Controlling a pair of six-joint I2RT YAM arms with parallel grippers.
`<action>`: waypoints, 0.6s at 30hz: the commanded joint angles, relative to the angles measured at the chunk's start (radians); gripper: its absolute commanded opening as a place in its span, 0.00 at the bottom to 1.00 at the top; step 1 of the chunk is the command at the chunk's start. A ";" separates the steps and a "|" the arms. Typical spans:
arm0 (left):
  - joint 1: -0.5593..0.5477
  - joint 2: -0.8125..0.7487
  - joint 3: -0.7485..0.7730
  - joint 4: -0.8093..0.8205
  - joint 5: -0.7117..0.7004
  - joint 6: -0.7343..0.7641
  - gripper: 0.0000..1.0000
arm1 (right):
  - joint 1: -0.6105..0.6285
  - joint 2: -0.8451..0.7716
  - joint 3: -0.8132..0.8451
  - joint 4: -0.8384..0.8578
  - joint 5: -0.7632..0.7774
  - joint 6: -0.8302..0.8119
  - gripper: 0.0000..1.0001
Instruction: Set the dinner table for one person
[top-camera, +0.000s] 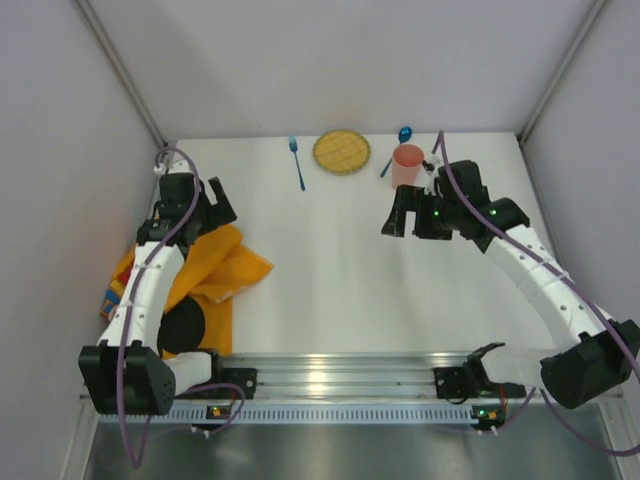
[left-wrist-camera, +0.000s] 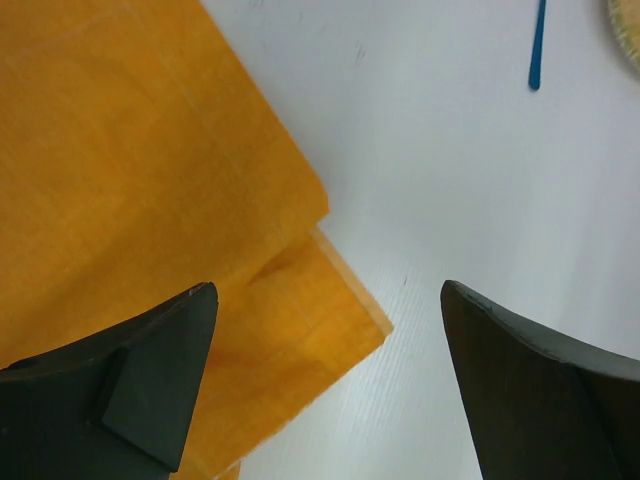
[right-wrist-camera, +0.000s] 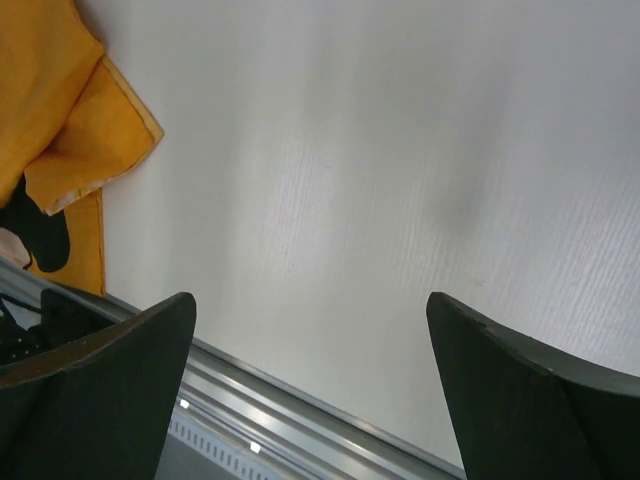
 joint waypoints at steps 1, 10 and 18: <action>0.004 -0.031 -0.035 -0.147 0.062 -0.010 0.98 | 0.030 0.042 0.061 0.056 -0.068 0.020 1.00; -0.291 0.044 -0.222 -0.166 0.005 -0.057 0.98 | 0.033 0.020 -0.034 0.052 -0.046 0.014 1.00; -0.311 0.281 -0.173 -0.167 -0.082 -0.056 0.98 | 0.035 -0.049 -0.096 0.016 0.006 -0.008 1.00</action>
